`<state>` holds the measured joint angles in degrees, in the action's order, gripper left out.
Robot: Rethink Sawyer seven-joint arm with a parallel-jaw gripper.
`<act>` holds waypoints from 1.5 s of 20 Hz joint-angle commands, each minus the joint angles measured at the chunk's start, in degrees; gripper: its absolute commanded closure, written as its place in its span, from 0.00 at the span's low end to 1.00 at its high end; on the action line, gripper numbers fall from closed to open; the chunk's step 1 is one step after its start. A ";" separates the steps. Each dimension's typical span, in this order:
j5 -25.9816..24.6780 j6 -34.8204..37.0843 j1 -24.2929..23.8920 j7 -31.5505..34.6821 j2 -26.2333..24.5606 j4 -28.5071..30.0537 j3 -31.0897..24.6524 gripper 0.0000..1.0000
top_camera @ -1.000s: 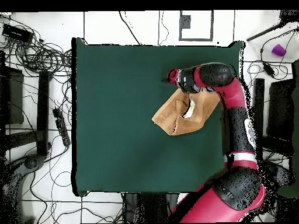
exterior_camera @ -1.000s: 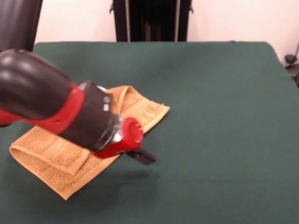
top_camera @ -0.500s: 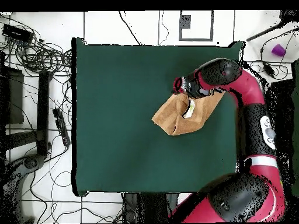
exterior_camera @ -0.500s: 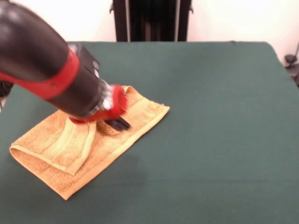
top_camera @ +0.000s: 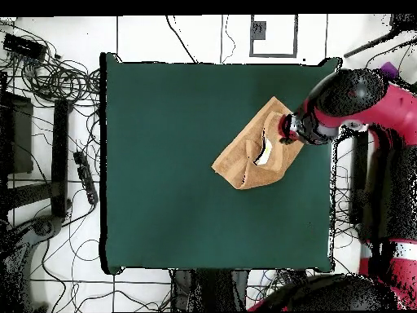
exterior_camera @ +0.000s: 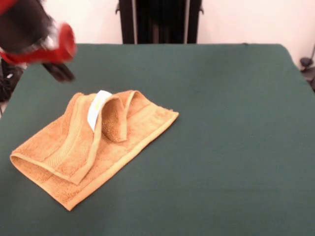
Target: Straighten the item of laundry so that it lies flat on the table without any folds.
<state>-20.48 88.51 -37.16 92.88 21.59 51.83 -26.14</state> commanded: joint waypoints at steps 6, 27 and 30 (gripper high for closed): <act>-2.08 -7.15 10.86 15.20 2.80 11.88 9.30 1.00; 7.12 -15.85 15.66 24.20 -2.51 10.45 17.54 1.00; 7.09 -13.50 15.97 21.74 -2.86 9.98 17.96 1.00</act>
<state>-14.26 69.63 -23.91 105.36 23.47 56.84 -8.78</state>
